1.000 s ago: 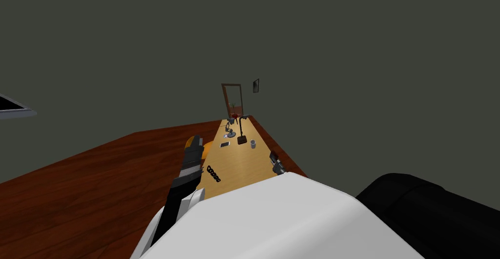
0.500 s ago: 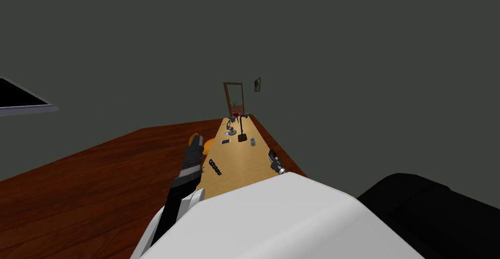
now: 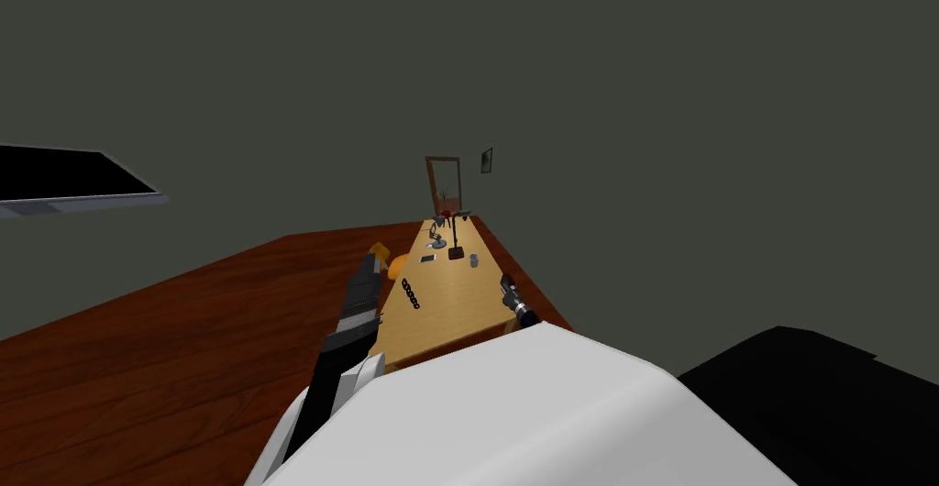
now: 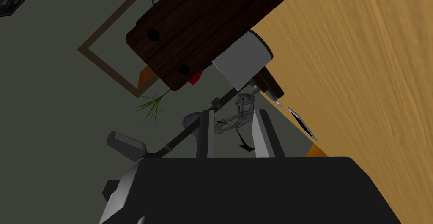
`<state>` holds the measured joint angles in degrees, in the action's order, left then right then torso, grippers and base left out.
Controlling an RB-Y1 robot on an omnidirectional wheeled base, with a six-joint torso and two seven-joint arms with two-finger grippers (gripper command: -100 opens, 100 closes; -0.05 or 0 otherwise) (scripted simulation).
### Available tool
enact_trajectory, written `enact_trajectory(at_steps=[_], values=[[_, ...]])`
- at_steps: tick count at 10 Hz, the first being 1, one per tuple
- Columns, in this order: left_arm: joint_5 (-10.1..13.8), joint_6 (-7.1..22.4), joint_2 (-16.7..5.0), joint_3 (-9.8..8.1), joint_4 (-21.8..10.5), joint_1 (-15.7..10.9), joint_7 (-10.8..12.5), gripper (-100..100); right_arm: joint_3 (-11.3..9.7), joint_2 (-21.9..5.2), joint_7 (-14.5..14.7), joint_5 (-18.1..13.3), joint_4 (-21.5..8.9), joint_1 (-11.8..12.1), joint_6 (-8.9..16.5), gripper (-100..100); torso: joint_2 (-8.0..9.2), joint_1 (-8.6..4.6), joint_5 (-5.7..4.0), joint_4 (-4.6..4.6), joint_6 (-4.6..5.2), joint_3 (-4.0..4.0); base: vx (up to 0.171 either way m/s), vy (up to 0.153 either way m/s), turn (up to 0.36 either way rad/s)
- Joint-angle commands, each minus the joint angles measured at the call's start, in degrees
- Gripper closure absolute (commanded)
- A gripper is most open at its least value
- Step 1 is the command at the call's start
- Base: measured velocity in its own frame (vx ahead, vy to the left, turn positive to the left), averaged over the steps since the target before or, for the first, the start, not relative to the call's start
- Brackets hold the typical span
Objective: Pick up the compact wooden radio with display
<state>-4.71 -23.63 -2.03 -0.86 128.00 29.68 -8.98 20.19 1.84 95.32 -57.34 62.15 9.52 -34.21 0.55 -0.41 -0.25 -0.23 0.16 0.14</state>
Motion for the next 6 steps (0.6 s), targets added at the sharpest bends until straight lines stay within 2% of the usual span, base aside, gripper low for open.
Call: enact_trajectory(at_steps=[1,4,5,6], values=[[0.0,0.0,0.0,0.0,0.0,0.0,0.0,0,0.1,0.2,0.5,0.3,-1.9,-2.9,2.5,100,0.0,0.0,0.0,0.0,0.0,0.0,-0.163,-0.035,0.087],[0.0,0.0,0.0,0.0,0.0,0.0,0.0,0,0.5,0.5,1.5,0.9,-4.8,-7.7,5.5,100,0.06,-0.05,-0.01,0.02,0.03,0.04,-0.139,-0.032,0.074],[0.0,0.0,0.0,0.0,0.0,0.0,0.0,0,0.4,0.2,1.0,0.8,-4.1,-6.6,4.7,100,0.02,-0.03,-0.01,0.01,0.01,0.02,-0.055,-0.012,0.021],[0.0,0.0,0.0,0.0,0.0,0.0,0.0,0,0.4,0.2,1.1,0.8,-4.3,-6.8,4.8,0,-0.14,0.0,0.01,-0.02,0.06,-0.06,-0.01,-0.002,-0.004]])
